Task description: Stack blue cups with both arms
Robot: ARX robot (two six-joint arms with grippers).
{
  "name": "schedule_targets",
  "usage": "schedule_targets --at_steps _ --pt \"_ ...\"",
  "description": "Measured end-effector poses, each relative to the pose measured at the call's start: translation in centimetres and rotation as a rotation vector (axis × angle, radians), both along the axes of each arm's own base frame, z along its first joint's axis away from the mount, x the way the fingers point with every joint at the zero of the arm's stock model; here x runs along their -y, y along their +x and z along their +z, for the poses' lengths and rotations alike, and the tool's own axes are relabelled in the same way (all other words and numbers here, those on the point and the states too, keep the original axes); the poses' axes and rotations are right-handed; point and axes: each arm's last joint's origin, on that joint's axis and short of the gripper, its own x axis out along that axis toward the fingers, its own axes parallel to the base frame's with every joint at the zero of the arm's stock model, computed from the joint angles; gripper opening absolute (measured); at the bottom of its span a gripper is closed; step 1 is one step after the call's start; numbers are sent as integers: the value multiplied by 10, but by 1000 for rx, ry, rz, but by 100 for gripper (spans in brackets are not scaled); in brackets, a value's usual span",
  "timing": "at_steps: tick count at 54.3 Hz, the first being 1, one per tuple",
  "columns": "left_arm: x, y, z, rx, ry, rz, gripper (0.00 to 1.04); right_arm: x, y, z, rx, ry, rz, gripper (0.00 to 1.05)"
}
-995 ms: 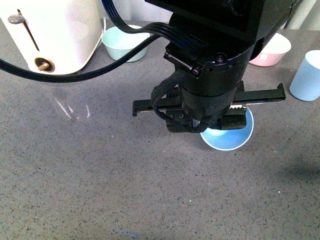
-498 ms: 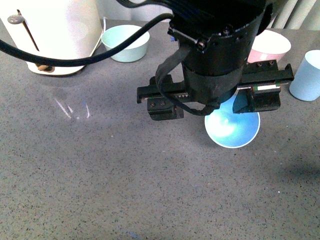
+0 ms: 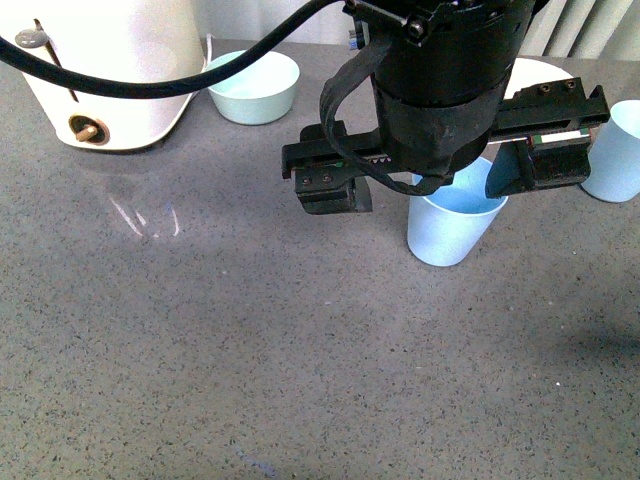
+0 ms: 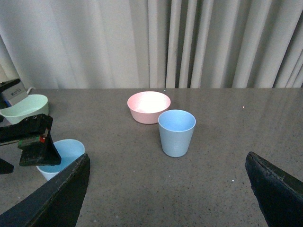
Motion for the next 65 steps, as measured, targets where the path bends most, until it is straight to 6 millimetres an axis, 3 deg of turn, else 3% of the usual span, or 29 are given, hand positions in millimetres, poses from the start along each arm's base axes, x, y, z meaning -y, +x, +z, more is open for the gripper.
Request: schedule_targets --at_steps 9,22,29,38,40,43,49,55,61,65 --pt "-1 -1 7 18 -31 -6 96 0 0 0 0 0 0 96" --pt "-22 -16 56 276 -163 -8 96 0 0 0 0 0 0 96" --pt "-62 -39 89 471 -263 49 96 0 0 0 0 0 0 96" --pt "-135 -61 91 628 -250 168 95 0 0 0 0 0 0 96" --pt "-153 -65 88 784 -164 243 88 0 0 0 0 0 0 96" --pt "-196 -81 82 1005 -31 322 74 0 0 0 0 0 1 96" --pt "-237 -106 69 1113 124 321 53 0 0 0 0 0 0 96" --pt "-257 -126 47 1096 188 264 26 0 0 0 0 0 0 96" --pt "-269 -140 40 1109 191 250 1 0 0 0 0 0 0 96" --pt "-274 -146 36 1109 197 250 2 0 0 0 0 0 0 96"
